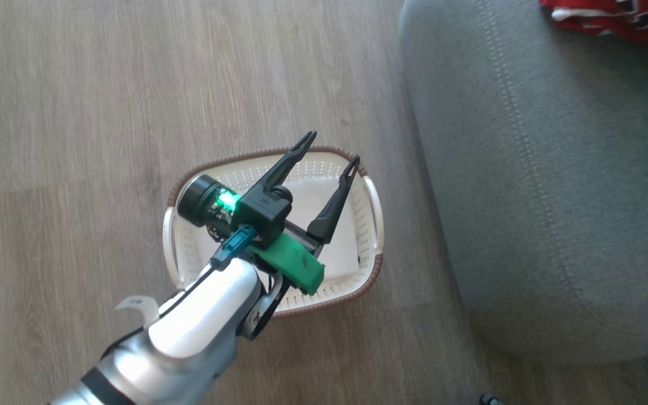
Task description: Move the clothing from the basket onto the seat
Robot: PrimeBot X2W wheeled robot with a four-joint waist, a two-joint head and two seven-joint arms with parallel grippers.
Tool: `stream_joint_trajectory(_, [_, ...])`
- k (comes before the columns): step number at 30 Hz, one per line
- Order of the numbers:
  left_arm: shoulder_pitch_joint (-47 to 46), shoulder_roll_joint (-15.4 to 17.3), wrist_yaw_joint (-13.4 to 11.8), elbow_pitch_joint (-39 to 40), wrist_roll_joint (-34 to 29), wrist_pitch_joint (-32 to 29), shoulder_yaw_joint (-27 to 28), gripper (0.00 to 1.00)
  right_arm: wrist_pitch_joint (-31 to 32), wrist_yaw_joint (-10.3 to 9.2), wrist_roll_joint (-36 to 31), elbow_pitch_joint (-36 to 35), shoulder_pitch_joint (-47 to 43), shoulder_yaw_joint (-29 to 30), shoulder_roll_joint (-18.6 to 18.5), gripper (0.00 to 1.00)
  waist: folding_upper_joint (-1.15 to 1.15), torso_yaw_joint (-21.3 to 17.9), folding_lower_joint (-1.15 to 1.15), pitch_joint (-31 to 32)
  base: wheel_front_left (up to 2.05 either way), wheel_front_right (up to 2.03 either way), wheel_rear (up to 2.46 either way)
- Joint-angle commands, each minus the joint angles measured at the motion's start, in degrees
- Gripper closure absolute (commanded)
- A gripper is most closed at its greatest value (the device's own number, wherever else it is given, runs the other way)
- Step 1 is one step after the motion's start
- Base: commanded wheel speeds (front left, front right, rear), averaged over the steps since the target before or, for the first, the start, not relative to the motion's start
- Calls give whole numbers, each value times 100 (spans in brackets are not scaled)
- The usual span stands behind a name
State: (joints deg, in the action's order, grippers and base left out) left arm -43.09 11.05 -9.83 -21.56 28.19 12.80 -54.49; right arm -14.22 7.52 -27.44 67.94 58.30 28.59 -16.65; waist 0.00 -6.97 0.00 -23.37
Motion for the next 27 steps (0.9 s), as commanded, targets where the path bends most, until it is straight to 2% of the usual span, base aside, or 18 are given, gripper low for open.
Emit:
stream_joint_trajectory(1, [40,103,-50,132,59,77,233,0,-70,-3,93,-111,-69,-169,32,0,0,-66,0,139,0,0,0])
stream_joint_trajectory(11, [654,136,-204,86,445,185,621,0,-76,-3,1128,-721,-698,-1243,186,0,0,-10,0,849,0,0,0])
stream_joint_trajectory(20, [1378,308,-492,214,689,216,1283,0,-77,-3,2126,-1319,-1277,-2230,301,0,0,320,0,1467,0,0,0])
stream_joint_trajectory(27, [1933,505,-638,427,704,218,1809,0,-77,-3,2635,-1839,-1698,-2707,408,0,0,550,0,1790,0,0,0])
